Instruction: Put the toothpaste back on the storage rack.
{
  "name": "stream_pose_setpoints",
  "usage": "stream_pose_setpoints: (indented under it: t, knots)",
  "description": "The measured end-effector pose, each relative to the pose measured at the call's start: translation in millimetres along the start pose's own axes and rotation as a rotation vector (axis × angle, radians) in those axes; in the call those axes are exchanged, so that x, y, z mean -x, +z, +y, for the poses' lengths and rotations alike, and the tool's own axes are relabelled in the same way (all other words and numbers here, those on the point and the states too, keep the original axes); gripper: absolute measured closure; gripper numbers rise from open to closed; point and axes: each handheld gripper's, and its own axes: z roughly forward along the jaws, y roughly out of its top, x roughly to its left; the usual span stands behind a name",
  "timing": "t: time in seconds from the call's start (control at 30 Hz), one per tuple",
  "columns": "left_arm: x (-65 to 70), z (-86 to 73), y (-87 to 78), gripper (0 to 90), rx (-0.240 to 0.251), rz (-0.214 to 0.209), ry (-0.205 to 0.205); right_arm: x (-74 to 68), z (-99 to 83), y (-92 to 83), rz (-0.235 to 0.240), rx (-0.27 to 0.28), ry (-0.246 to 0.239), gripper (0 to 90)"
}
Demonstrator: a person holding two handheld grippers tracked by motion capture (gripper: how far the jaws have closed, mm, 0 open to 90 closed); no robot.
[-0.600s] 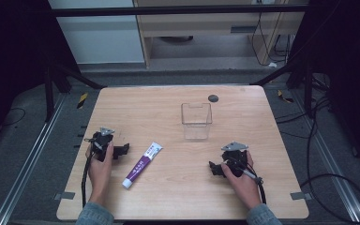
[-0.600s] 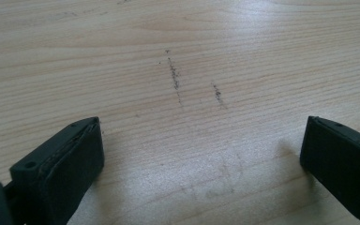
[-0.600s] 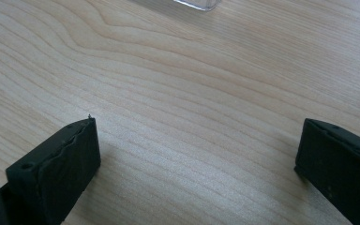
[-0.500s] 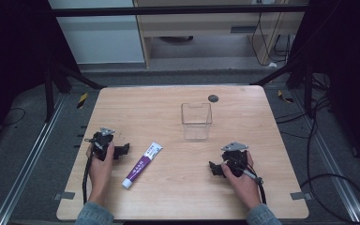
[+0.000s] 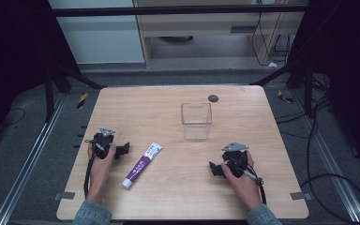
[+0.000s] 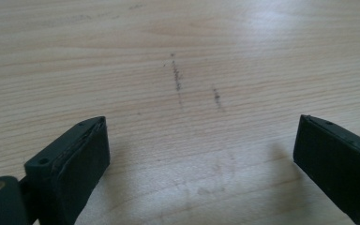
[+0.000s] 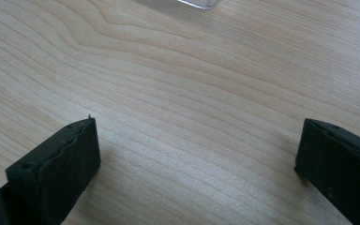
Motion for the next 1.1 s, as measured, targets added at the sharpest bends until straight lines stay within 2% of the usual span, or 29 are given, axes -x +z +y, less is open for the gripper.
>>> stream_pose_setpoints:
  t: [0.1, 0.13, 0.17, 0.23, 0.27, 0.37, 0.5, 0.63, 0.73, 0.83, 0.9, 0.93, 1.1]
  knots:
    - [6.3, 2.9, -12.6, 3.1, 0.015, -0.011, 0.020, 0.0, 0.0, 0.0, 0.000, 0.000, 0.000, 0.4]
    - [10.4, 4.2, -19.7, 3.1, 0.006, -0.019, 0.045, 0.0, 0.0, 0.0, 0.000, 0.000, 0.000, 0.4]
    - [10.4, 4.2, -19.7, 3.0, 0.006, -0.019, 0.045, 0.0, 0.0, 0.0, 0.000, 0.000, 0.000, 0.4]
    - [13.8, 4.6, -24.4, 3.0, -0.014, -0.020, 0.072, 0.0, 0.0, 0.0, 0.000, 0.000, 0.000, 0.4]
    - [15.6, 5.2, -29.0, 3.1, -0.016, -0.034, 0.074, 0.1, 0.2, 0.1, 0.000, 0.000, -0.001, 0.4]
    - [17.2, 6.3, -34.3, 3.2, -0.013, -0.032, 0.083, 0.2, 0.2, 0.2, 0.000, 0.000, 0.000, 0.4]
    - [21.7, 6.8, -43.7, 3.1, -0.006, -0.030, 0.136, 0.2, 0.2, 0.2, 0.000, 0.000, -0.001, 0.4]
    - [24.0, 11.0, -53.7, 3.2, 0.005, -0.049, 0.132, 0.7, 0.3, 0.3, 0.001, 0.001, -0.005, 0.4]
    - [25.6, 15.4, -61.3, 3.6, -0.012, -0.080, 0.112, 0.8, 0.3, 0.4, 0.002, 0.001, -0.004, 0.4]
    - [29.4, 16.5, -65.5, 3.9, -0.013, -0.087, 0.124, 0.8, 0.4, 0.4, 0.003, 0.000, -0.005, 0.4]
    - [31.2, 17.8, -68.9, 3.9, 0.017, -0.106, 0.113, 0.8, 0.4, 0.4, 0.003, 0.000, -0.005, 0.4]
    - [30.9, 21.0, -72.9, 3.8, 0.040, -0.135, 0.091, 0.8, 0.4, 0.4, 0.003, -0.001, -0.005, 0.4]
    - [31.7, 28.2, -79.3, 3.8, 0.062, -0.146, 0.080, 0.8, 0.4, 0.4, 0.002, 0.000, -0.005, 0.4]
